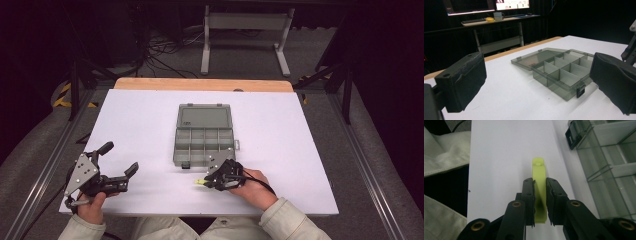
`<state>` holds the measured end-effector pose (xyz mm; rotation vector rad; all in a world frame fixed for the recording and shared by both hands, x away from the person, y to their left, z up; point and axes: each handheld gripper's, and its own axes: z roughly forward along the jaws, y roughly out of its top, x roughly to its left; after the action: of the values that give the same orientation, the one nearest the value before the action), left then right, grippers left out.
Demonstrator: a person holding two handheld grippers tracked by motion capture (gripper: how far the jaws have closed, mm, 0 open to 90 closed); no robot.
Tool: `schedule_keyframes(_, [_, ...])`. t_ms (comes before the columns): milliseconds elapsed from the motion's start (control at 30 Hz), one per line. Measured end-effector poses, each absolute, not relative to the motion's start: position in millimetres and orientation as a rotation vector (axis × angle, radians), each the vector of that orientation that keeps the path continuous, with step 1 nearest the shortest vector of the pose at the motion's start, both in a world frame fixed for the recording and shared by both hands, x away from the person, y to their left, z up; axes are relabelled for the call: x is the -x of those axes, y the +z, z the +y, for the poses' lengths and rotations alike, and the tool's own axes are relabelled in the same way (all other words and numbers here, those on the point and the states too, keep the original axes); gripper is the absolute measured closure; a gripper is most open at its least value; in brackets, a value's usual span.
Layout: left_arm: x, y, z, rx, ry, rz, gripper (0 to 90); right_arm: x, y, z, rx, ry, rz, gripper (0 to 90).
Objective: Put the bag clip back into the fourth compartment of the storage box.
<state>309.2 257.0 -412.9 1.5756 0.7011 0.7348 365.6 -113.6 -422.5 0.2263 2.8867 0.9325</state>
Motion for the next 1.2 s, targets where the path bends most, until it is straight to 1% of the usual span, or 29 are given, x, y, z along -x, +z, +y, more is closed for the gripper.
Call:
schedule_keyframes(867, [-309.4, -413.0, 257.0, -1.575, 0.735, 0.703, 1.4, -372.6, -374.0, -132.2, -0.289, 1.083, 2.778, 78.1])
schedule_keyframes(1200, [-309.5, -413.1, 256.9, -1.575, 0.734, 0.704, 1.4, -379.1, -361.3, -136.3, -0.316, 1.122, 2.745, 78.1])
